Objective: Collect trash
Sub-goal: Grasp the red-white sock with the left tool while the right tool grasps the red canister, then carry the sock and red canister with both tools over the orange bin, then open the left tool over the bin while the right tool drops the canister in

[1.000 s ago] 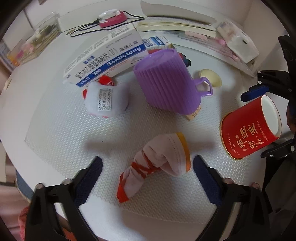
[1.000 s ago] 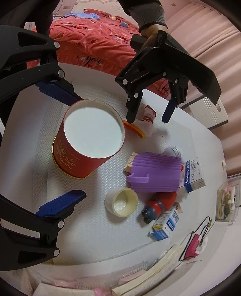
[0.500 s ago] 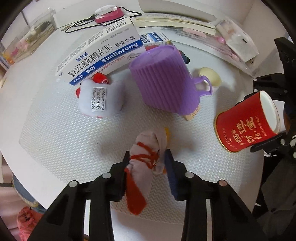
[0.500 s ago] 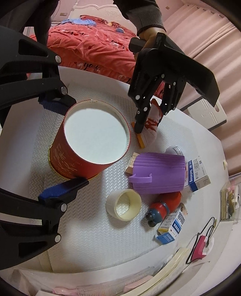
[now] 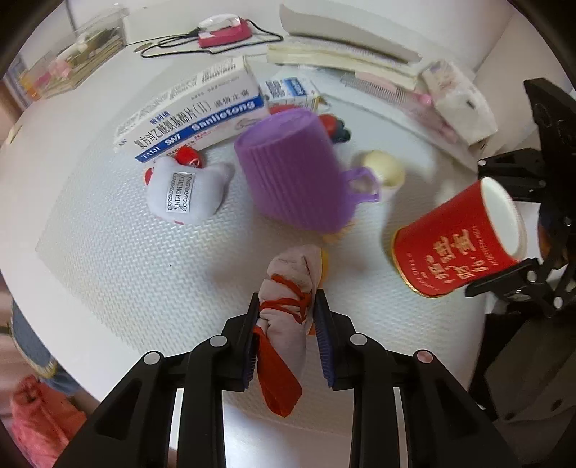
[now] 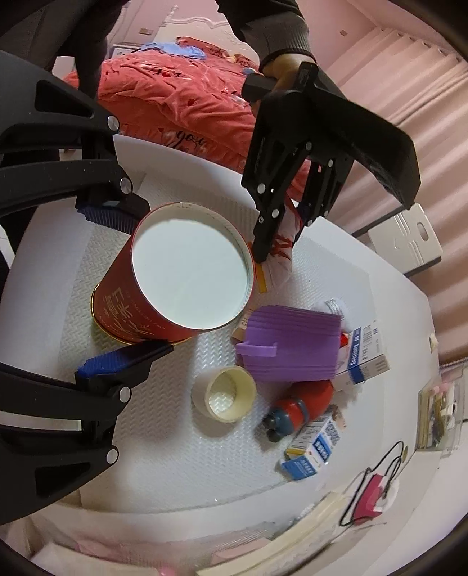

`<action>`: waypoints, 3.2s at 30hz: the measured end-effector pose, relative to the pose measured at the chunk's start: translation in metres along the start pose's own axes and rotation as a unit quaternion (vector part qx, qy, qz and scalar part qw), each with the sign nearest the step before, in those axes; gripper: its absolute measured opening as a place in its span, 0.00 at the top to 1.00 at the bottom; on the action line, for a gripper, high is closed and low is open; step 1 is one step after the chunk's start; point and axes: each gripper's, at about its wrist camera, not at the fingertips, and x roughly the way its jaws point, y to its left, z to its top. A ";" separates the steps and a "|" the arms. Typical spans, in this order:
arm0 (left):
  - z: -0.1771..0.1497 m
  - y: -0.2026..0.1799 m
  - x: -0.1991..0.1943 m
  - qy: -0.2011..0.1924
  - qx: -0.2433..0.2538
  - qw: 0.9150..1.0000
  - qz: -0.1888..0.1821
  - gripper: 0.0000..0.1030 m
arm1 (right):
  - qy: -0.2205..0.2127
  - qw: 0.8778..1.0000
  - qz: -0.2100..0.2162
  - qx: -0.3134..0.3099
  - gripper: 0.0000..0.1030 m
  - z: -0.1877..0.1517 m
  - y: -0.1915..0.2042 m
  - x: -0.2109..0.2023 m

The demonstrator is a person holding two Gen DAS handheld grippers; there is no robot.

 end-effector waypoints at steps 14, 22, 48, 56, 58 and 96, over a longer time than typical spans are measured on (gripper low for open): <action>-0.028 -0.049 -0.079 -0.044 -0.044 0.997 0.043 0.71 | -0.010 0.997 0.029 -0.071 0.45 0.013 0.028 -0.059; -0.094 -0.047 -0.115 -0.075 -0.105 0.990 0.064 0.71 | -0.016 0.992 0.054 -0.115 0.45 0.023 0.053 -0.076; -0.271 -0.036 -0.139 -0.103 -0.371 0.915 0.123 0.70 | 0.077 0.913 0.187 -0.354 0.45 0.069 0.255 0.020; -0.323 0.007 -0.119 -0.111 -0.420 0.894 0.106 0.70 | 0.119 0.896 0.198 -0.378 0.45 0.073 0.318 0.089; -0.331 0.016 -0.111 -0.112 -0.420 0.895 0.102 0.70 | 0.125 0.897 0.197 -0.376 0.45 0.075 0.327 0.108; -0.390 0.106 0.003 -0.086 -0.427 0.898 0.058 0.38 | 0.194 0.917 0.151 -0.315 0.35 0.073 0.346 0.299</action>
